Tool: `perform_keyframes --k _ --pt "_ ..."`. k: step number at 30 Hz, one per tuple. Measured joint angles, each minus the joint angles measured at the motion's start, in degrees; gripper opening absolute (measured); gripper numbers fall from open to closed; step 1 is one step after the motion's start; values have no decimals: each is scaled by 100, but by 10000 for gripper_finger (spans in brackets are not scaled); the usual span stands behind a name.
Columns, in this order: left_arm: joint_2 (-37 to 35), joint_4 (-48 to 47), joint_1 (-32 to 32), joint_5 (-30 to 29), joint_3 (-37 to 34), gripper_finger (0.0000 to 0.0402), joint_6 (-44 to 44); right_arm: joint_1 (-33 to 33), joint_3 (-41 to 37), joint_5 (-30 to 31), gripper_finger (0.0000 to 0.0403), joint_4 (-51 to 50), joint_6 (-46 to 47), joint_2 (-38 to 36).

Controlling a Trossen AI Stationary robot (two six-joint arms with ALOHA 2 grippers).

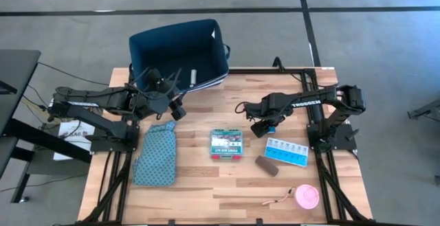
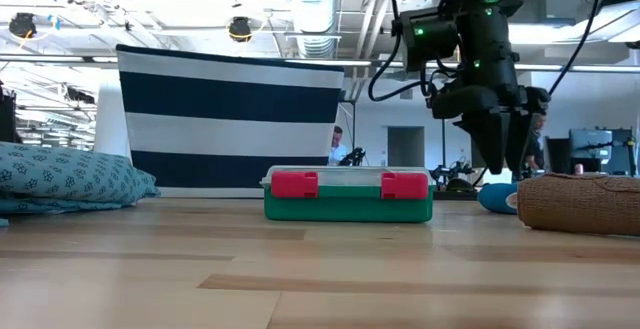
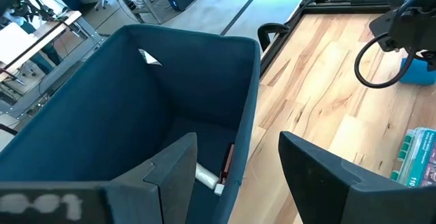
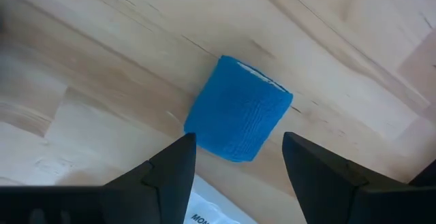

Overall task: Pick & place medical supplies in basket/bin
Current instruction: Put the blue bandage into the blue bin

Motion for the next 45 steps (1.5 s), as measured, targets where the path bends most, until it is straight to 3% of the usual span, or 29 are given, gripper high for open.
perform_keyframes --k 12,28,33,36,41,45 --pt "0 -2 0 2 0 199 0 -7 -699 -165 215 886 158 -30" --pt "0 0 0 2 0 199 0 -269 -740 321 215 1017 210 -9" --pt "0 -2 0 4 0 199 0 -195 -744 24 212 1052 -191 -7" --pt "0 -2 0 4 0 199 48 -59 -745 163 209 1064 -217 -2" --pt "0 0 0 4 0 199 61 31 -750 405 189 1100 -352 0" --pt "0 0 0 4 0 199 63 65 -762 384 151 1385 -788 2"
